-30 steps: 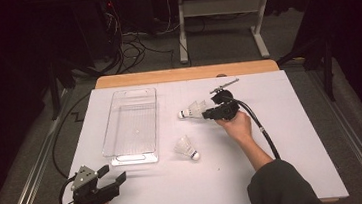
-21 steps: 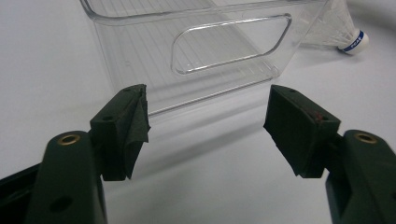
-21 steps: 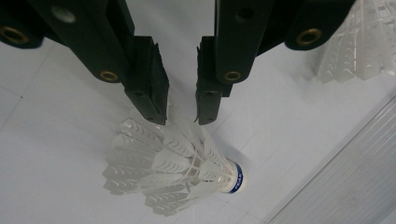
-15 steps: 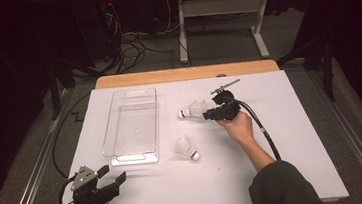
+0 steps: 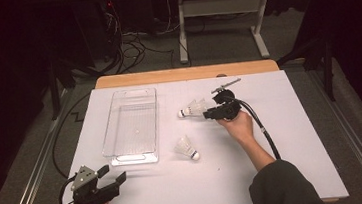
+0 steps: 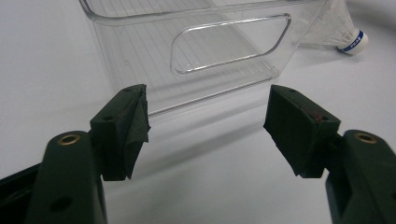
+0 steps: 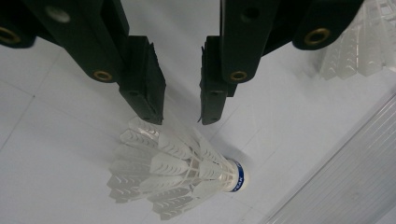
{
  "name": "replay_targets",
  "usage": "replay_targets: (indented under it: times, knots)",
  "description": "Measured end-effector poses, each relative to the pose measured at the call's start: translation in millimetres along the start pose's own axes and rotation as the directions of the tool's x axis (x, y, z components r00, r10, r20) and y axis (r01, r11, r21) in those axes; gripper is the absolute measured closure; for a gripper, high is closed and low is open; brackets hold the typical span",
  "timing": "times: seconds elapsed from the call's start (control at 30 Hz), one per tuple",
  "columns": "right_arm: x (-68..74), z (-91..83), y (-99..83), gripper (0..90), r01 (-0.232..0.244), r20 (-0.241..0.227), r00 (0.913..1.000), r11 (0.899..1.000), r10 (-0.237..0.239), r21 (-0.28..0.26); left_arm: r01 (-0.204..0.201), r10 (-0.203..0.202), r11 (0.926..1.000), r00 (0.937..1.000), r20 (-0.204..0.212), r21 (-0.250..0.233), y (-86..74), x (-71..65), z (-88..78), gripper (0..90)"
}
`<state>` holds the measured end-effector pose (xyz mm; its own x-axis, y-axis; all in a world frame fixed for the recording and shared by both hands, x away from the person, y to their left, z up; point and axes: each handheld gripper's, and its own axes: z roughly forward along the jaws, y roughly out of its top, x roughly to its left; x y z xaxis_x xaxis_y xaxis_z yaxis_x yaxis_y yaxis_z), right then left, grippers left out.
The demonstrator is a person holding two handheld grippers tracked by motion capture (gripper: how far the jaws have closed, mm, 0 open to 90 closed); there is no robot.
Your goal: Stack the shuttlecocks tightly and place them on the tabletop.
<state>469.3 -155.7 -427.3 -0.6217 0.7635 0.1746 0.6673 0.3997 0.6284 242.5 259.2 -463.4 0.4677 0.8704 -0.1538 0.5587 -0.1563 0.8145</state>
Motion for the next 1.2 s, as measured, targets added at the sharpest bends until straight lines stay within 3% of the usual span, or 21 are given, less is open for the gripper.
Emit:
replay_targets:
  times: [0.57, 1.2]
  knots:
    - [-0.5, -2.1, -0.1, 68.8, -0.004, 0.003, 1.0, 1.0, 0.004, -0.005, 0.0, 0.0, 1.0, 1.0, 0.0, -0.001, 0.0, 0.1, -0.1, 31.4]
    - [6.6, -21.3, -7.0, 57.7, 0.011, 0.029, 0.9995, 1.0, -0.011, -0.023, 0.001, -0.001, 1.0, 1.0, 0.0, -0.001, 0.0, -0.1, -0.2, 31.3]
